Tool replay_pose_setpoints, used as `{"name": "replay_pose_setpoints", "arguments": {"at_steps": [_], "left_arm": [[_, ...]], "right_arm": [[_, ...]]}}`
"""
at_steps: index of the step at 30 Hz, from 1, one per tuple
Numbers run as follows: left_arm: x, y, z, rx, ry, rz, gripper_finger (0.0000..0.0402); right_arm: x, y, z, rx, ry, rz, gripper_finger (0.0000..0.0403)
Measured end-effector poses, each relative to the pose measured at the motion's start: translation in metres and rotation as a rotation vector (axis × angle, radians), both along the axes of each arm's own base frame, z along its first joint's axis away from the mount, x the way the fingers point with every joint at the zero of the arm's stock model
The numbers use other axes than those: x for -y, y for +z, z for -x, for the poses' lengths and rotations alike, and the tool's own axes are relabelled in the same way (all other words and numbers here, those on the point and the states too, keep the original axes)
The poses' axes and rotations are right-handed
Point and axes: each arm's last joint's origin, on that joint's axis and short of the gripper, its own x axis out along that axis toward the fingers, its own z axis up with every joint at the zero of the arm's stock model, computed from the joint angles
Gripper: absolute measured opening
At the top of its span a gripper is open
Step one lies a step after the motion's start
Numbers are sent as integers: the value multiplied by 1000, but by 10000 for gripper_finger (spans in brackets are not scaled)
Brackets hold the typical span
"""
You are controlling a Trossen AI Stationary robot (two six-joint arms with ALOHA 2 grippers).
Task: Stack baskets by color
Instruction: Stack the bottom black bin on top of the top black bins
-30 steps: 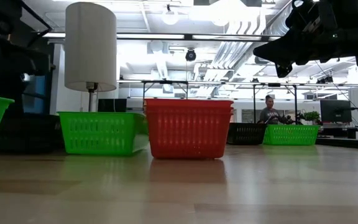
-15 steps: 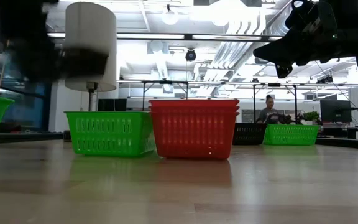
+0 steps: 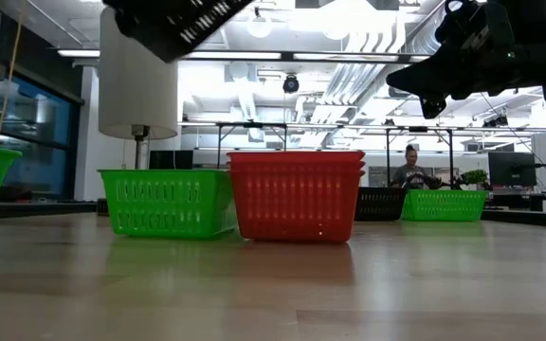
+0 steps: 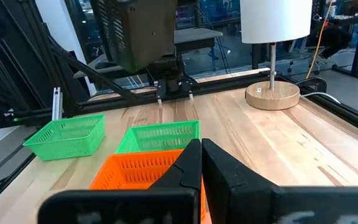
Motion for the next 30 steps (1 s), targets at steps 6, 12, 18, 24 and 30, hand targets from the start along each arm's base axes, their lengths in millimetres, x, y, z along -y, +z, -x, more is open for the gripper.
{"name": "replay_pose_setpoints", "arguments": {"at_steps": [6,12,18,24,30], "left_arm": [[-23,-44,1,207,-118,12,0],[-35,-66,10,344,-182,4,0],[-36,-70,11,341,-195,27,0],[-36,-70,11,340,-190,31,0],[-38,-70,12,350,-115,47,0]], "right_arm": [[0,2,0,21,1,2,0],[-1,6,0,62,21,13,0],[-1,6,0,66,25,13,0],[-1,6,0,66,25,13,0],[-1,6,0,67,26,30,0]]}}
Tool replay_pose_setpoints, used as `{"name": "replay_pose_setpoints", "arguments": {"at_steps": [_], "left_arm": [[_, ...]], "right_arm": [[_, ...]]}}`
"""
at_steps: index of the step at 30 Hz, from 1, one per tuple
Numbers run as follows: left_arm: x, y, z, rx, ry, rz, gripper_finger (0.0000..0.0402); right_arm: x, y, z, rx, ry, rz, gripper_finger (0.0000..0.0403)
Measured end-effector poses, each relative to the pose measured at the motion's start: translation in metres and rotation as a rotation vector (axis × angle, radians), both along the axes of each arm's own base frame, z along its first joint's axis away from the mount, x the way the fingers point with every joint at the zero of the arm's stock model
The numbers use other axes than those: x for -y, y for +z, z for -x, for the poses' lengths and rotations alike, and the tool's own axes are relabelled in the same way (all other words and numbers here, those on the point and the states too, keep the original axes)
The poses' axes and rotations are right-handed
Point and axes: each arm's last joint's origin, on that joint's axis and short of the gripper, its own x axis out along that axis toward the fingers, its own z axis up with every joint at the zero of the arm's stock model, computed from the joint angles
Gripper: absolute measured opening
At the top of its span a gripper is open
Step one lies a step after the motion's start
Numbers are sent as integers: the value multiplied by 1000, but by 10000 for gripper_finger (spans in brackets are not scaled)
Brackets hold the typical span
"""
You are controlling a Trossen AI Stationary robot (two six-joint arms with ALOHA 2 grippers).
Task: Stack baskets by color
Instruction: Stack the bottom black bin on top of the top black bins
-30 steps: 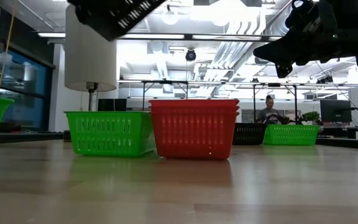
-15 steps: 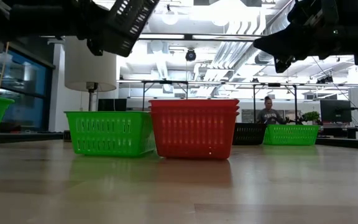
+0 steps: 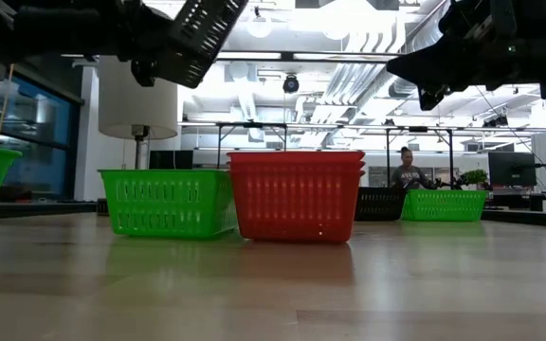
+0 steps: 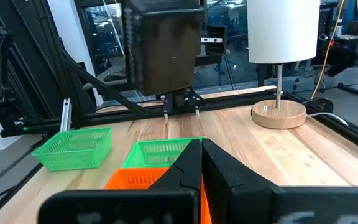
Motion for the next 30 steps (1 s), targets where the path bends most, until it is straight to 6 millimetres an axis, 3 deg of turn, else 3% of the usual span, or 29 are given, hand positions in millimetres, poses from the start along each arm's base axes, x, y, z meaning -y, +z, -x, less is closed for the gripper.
{"name": "replay_pose_setpoints", "arguments": {"at_steps": [5,9,16,23,30], "left_arm": [[-5,2,-9,-17,114,30,0],[-14,12,-34,-36,213,43,0],[-55,11,-100,-78,335,141,0],[-109,-9,-169,78,457,400,0],[-135,-12,-238,104,440,554,0]], "right_arm": [[0,7,0,68,-1,27,0],[0,19,2,197,2,56,0],[-2,36,7,377,33,89,0],[-2,38,8,408,28,107,0],[-2,38,8,408,25,106,0]]}}
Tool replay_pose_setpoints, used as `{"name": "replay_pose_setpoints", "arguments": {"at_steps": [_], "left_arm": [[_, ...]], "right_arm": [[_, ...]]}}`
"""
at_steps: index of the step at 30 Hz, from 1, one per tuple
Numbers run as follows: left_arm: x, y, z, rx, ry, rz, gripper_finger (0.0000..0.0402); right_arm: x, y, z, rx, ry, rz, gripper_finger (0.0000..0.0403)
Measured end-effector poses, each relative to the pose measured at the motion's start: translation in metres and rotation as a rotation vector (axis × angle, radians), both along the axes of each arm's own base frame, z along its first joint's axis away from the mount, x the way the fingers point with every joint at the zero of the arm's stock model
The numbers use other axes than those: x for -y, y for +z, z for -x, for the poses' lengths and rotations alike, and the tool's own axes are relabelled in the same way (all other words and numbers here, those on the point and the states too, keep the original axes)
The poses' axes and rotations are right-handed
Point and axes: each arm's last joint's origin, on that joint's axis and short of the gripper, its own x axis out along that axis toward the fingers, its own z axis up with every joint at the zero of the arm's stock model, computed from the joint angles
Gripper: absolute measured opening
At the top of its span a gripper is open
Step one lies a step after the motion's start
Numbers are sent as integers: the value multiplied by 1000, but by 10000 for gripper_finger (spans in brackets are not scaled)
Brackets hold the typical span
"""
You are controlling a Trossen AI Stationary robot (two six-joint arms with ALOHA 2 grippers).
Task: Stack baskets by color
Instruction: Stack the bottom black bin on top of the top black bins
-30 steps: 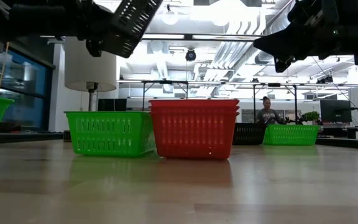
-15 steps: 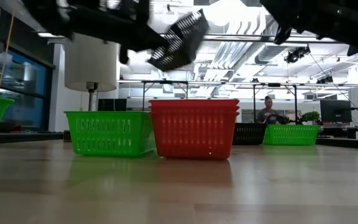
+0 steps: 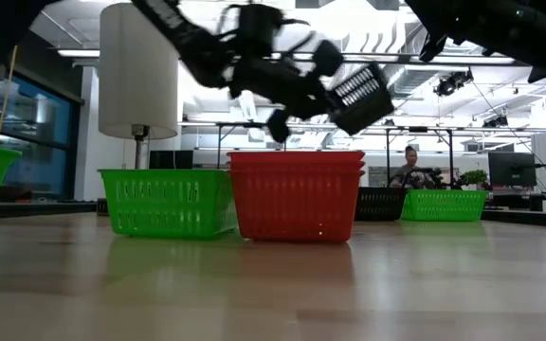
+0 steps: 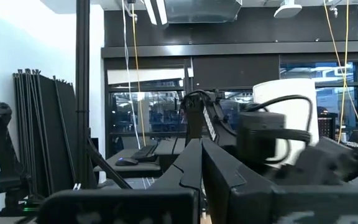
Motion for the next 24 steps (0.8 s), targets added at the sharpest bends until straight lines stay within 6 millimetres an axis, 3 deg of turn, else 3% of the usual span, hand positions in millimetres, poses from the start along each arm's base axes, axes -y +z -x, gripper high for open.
{"name": "replay_pose_setpoints", "arguments": {"at_steps": [6,10,15,19,24], "left_arm": [[-17,-7,-45,-89,182,58,0],[-33,-18,-60,16,262,194,0],[-41,-43,-65,106,318,317,0],[-47,-62,-60,21,367,367,0],[-49,-66,-55,-66,397,343,0]], "right_arm": [[0,0,0,0,4,-9,0],[0,0,0,-2,19,-41,0],[-1,0,0,-2,32,-43,0],[-5,0,0,-3,52,-39,0],[-9,0,0,-1,63,-16,0]]}}
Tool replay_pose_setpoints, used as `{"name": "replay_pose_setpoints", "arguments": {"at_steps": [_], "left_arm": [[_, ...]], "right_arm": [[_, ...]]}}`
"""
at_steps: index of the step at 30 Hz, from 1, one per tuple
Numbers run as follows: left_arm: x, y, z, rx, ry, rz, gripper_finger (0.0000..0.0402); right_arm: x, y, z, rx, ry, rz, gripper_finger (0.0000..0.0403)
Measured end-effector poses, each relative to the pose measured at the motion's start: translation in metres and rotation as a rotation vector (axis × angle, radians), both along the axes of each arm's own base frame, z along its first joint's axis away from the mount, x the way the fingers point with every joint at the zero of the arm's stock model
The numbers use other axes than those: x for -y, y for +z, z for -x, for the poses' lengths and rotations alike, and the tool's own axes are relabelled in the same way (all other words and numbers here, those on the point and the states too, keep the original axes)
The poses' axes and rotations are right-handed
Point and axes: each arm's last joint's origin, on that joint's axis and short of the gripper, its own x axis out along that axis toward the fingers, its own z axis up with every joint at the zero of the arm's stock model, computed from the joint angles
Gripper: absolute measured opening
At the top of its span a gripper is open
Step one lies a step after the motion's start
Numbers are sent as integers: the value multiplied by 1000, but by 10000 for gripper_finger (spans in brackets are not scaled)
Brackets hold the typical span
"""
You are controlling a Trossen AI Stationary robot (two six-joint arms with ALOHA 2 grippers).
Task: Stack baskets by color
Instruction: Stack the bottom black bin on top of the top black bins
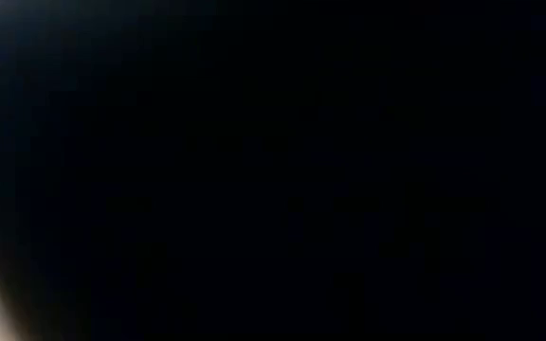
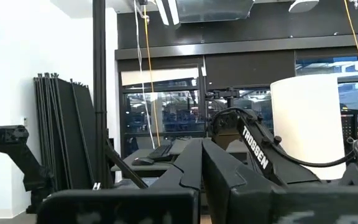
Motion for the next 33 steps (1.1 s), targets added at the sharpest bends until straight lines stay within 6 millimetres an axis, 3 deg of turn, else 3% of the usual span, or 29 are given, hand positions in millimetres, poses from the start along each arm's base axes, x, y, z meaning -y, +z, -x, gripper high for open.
{"name": "replay_pose_setpoints", "arguments": {"at_steps": [11,33], "left_arm": [[2,-2,0,-94,-81,-8,0],[5,16,2,-213,-94,-2,0]], "right_arm": [[0,0,0,0,-2,0,0],[0,0,0,2,-23,9,0]]}}
